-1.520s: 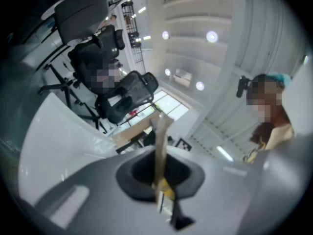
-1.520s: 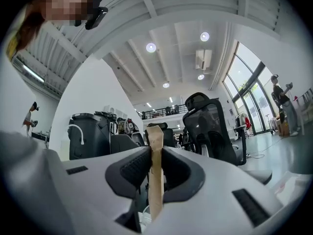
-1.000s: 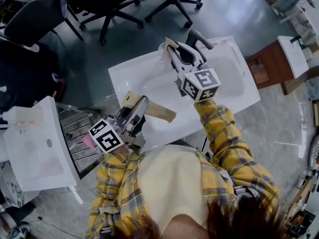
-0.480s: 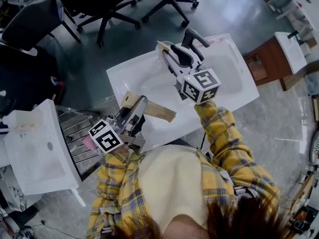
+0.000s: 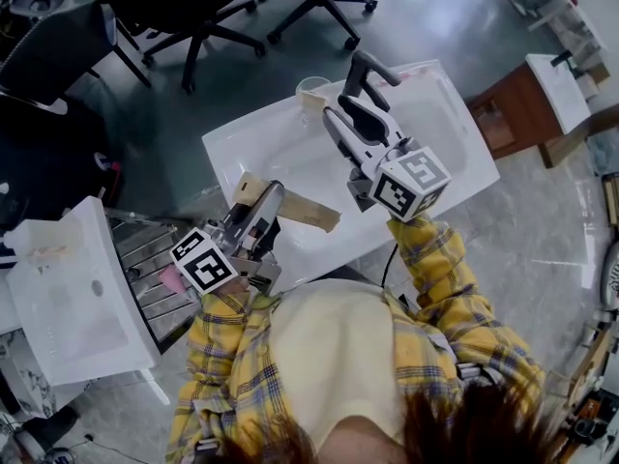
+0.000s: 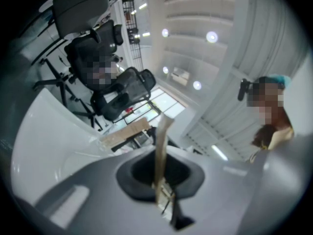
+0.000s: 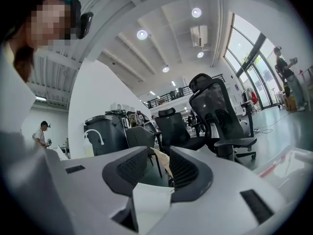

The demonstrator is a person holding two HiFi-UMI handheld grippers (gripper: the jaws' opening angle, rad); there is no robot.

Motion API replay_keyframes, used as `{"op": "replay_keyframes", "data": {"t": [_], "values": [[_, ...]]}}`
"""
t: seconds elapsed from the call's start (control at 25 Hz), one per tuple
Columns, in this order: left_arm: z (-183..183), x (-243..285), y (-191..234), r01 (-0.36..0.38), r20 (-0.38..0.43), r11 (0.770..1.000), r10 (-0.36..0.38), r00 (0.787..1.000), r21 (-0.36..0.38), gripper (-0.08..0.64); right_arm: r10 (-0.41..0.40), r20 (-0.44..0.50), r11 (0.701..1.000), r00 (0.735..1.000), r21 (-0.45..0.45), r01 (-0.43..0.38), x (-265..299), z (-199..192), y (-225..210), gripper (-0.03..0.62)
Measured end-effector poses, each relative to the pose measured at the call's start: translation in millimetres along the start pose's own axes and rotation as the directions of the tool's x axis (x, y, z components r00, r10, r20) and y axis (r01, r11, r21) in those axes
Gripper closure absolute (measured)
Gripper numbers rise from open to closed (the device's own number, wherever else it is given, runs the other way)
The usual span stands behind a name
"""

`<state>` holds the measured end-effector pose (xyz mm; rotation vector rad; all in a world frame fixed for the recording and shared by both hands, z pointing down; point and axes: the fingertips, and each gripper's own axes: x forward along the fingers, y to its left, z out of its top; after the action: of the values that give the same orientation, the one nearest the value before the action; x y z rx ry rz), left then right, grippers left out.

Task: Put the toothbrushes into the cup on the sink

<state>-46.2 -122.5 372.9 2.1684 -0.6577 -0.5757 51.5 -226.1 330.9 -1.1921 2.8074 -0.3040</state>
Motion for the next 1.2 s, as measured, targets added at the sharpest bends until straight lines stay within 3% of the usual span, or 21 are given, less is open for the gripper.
{"op": "replay_keyframes", "data": {"t": [0.32, 0.56, 0.84, 1.04, 1.2], "values": [[1, 4, -2, 0.016, -0.012, 1.0, -0.016, 1.0, 0.003, 0.555, 0.058, -0.015, 0.998, 0.998, 0.024, -0.058, -21, 5, 28, 0.483], [1, 7, -2, 0.017, -0.034, 1.0, -0.016, 0.999, 0.015, 0.555, 0.186, -0.116, 0.983, 0.976, 0.024, -0.184, -29, -14, 64, 0.483], [-1, 11, -3, 0.026, -0.076, 0.999, -0.023, 0.997, 0.045, 0.555, 0.317, -0.226, 0.948, 0.921, 0.035, -0.317, -34, -39, 97, 0.483], [-1, 14, -5, 0.041, -0.099, 0.997, -0.034, 0.995, 0.069, 0.555, 0.408, -0.341, 0.907, 0.847, 0.05, -0.417, -39, -64, 118, 0.482], [-10, 17, -8, 0.061, -0.18, 0.989, -0.036, 0.983, 0.132, 0.555, 0.44, -0.408, 0.889, 0.8, 0.067, -0.454, -41, -79, 124, 0.474]]}}
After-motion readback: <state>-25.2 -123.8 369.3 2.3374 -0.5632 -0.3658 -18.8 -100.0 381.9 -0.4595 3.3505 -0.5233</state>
